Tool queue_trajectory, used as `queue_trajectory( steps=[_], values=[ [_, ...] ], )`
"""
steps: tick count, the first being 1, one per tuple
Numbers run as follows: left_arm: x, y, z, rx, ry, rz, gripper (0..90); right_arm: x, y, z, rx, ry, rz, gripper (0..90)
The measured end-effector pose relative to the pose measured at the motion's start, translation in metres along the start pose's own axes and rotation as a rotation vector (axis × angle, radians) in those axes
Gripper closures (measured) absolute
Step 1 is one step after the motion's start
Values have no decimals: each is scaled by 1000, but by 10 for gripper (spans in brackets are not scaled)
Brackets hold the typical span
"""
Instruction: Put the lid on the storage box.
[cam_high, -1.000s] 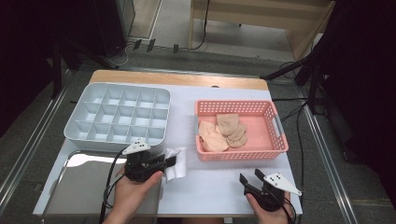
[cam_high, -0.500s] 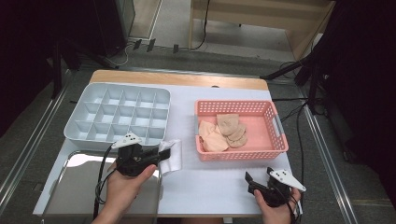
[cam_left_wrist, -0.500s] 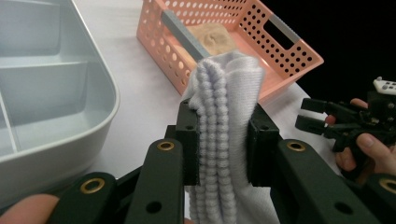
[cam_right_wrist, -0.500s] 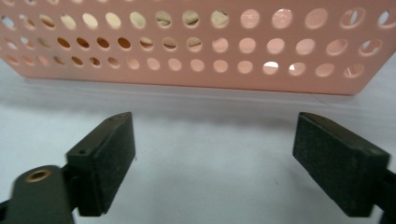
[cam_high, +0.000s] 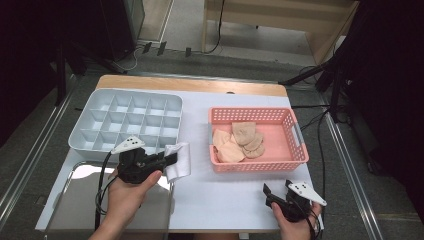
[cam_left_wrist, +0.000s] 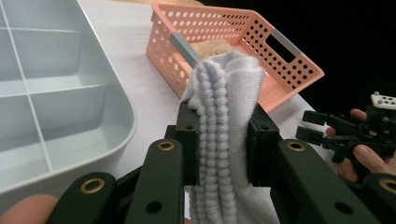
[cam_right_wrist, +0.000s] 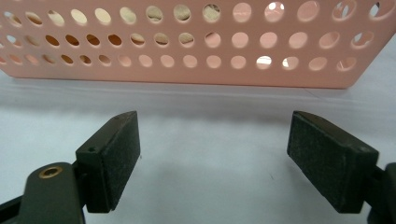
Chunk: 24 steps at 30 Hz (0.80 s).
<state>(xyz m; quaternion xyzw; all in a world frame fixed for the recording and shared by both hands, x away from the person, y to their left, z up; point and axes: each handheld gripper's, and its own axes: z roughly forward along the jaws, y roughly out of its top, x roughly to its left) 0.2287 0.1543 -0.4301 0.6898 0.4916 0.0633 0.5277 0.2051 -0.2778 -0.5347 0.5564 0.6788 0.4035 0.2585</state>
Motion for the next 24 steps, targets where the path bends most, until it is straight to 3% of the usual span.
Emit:
queue_trajectory(
  steps=[10, 24],
  values=[
    [11, 9, -2, -17, 24, -8, 726, -1, -1, -1, -7, 2, 11, 175],
    [34, 23, 4, -41, 97, -22, 726, -1, -1, -1, -11, 12, 14, 173]
  ],
)
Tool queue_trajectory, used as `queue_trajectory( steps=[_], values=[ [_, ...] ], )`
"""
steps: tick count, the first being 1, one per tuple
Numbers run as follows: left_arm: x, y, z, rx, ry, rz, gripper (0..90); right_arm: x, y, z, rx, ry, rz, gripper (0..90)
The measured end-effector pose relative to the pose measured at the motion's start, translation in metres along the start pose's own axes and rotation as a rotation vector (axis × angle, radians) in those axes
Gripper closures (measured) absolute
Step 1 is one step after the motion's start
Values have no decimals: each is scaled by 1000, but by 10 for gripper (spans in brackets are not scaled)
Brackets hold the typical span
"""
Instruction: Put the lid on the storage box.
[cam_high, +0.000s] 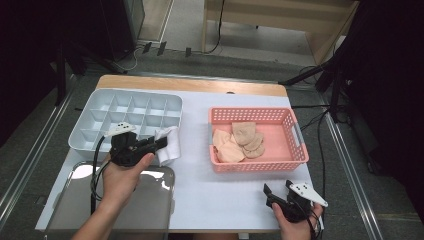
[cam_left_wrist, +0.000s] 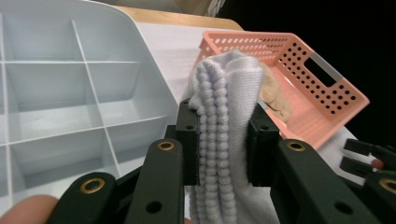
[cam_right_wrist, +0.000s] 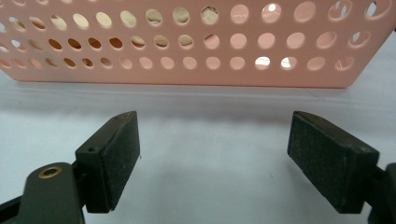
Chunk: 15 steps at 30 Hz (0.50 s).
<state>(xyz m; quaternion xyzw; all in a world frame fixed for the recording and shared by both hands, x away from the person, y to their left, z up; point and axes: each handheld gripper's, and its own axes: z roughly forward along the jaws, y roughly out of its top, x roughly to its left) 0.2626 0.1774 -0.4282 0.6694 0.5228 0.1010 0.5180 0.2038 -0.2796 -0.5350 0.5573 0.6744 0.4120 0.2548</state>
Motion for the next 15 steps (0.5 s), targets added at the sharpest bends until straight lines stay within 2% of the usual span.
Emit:
queue_trajectory(
  steps=[11, 15],
  values=[
    [21, 6, 7, -23, 61, -29, 726, 0, 0, 1, -1, -6, 1, 178],
    [26, 8, 11, -30, 75, -43, 725, -2, 0, 0, -1, 0, 24, 180]
  ],
)
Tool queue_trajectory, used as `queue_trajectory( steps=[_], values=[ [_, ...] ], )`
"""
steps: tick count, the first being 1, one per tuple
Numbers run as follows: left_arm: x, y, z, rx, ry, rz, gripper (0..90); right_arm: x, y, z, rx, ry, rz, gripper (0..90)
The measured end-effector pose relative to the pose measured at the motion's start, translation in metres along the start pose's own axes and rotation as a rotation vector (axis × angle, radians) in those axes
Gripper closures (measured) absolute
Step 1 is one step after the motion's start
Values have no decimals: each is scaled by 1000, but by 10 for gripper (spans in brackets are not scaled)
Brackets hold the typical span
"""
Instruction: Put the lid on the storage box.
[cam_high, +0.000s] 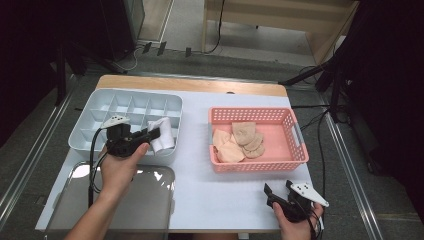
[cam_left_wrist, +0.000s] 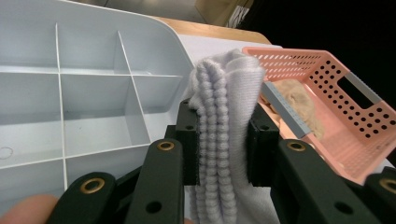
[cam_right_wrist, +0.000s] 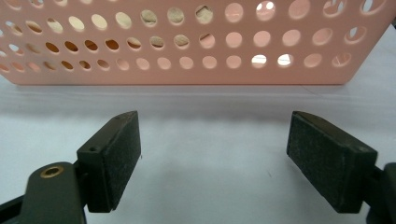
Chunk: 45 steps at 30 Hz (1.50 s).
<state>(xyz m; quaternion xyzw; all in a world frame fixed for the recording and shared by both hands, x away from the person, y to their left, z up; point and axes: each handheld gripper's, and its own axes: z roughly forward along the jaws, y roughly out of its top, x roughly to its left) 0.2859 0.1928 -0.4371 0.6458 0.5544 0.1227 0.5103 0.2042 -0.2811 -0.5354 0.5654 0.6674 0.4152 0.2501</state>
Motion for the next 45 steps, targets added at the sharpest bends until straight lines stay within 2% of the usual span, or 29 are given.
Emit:
queue_trajectory(
  steps=[8, 13, 15, 18, 20, 22, 26, 28, 30, 32, 34, 36, 37, 38, 40, 42, 45],
  values=[
    [3, -5, 16, 26, 56, 29, 724, 0, 0, 0, -1, -1, 5, 186],
    [7, -9, 27, 53, 71, 14, 722, -1, 0, 0, -3, 4, 4, 190],
    [8, -12, 31, 73, 80, 21, 721, -2, 0, 0, -7, 10, 7, 192],
    [6, -15, 35, 98, 81, 38, 718, -3, 0, 0, -6, 12, 21, 194],
    [6, -16, 37, 112, 74, 35, 716, -3, 0, 0, -6, 11, 20, 195],
    [6, -17, 40, 149, 51, 25, 709, -2, 0, 0, -3, 8, 20, 198],
    [6, -15, 42, 178, 55, 29, 705, -2, -1, 0, -5, 5, 18, 201],
    [6, -13, 42, 210, 55, 46, 684, -2, -1, 0, -5, 6, 20, 202],
    [8, -10, 39, 196, 63, 32, 609, -2, -1, 0, -5, 6, 22, 202],
    [9, -6, 34, 140, 77, 10, 480, -3, -1, 0, -6, 8, 23, 201],
    [10, -2, 31, 94, 82, -9, 439, -3, -1, 0, -5, 12, 25, 201],
    [9, 1, 30, 74, 64, -14, 460, -3, -1, 0, -4, 13, 27, 201],
    [7, 2, 31, 88, 54, -4, 512, -3, -1, 0, -4, 14, 27, 201],
    [5, 1, 32, 102, 55, 16, 582, -3, -1, 0, -5, 16, 27, 201],
    [2, -1, 35, 120, 84, 65, 704, -4, -1, 0, -5, 19, 27, 201],
    [2, -2, 36, 136, 91, 73, 753, -4, -1, 0, -5, 19, 27, 201],
    [3, -5, 40, 199, 89, 77, 773, -3, -1, 0, -2, 17, 24, 201]
  ],
)
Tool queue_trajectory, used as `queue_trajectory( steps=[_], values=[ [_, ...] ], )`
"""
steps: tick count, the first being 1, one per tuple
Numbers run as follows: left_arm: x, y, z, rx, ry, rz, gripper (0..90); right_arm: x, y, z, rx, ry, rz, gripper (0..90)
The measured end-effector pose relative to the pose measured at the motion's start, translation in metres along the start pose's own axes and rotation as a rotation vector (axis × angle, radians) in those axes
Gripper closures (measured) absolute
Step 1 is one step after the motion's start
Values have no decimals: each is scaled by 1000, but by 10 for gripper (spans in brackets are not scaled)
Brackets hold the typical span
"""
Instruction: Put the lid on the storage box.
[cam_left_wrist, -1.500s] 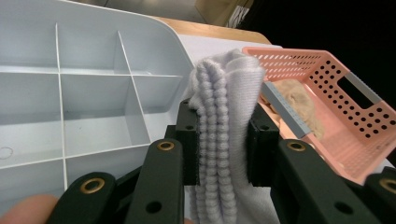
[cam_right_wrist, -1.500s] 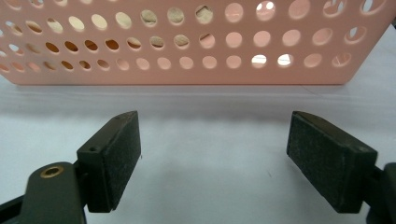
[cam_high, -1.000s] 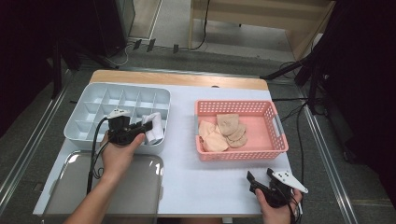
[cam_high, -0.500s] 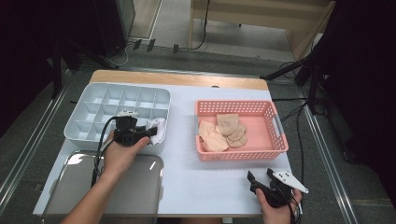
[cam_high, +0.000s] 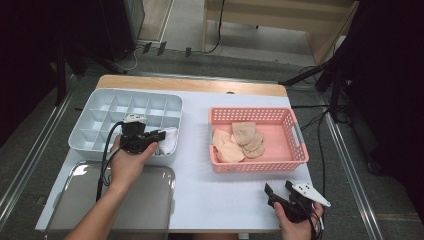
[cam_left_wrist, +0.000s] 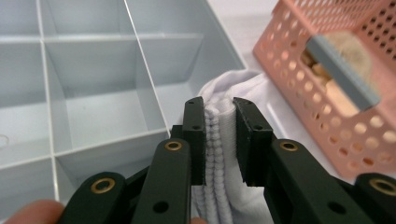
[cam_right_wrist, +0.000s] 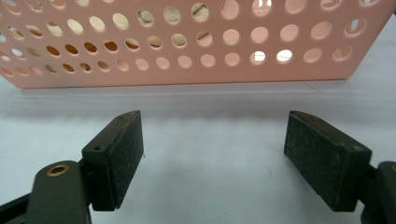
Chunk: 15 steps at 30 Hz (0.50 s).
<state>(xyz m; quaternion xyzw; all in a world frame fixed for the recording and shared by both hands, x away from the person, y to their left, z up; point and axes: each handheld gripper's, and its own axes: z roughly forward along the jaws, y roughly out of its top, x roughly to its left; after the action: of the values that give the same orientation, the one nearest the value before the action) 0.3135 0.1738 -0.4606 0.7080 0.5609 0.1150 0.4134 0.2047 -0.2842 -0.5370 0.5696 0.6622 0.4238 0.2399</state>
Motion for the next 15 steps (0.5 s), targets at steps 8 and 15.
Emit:
queue_trajectory(
  steps=[8, 15],
  values=[
    [4, 5, 14, 175, -34, -15, 778, -1, 0, 0, 1, 1, 9, 204],
    [1, 6, 22, 209, -14, 28, 766, -1, 0, 0, 7, 2, 22, 205]
  ],
)
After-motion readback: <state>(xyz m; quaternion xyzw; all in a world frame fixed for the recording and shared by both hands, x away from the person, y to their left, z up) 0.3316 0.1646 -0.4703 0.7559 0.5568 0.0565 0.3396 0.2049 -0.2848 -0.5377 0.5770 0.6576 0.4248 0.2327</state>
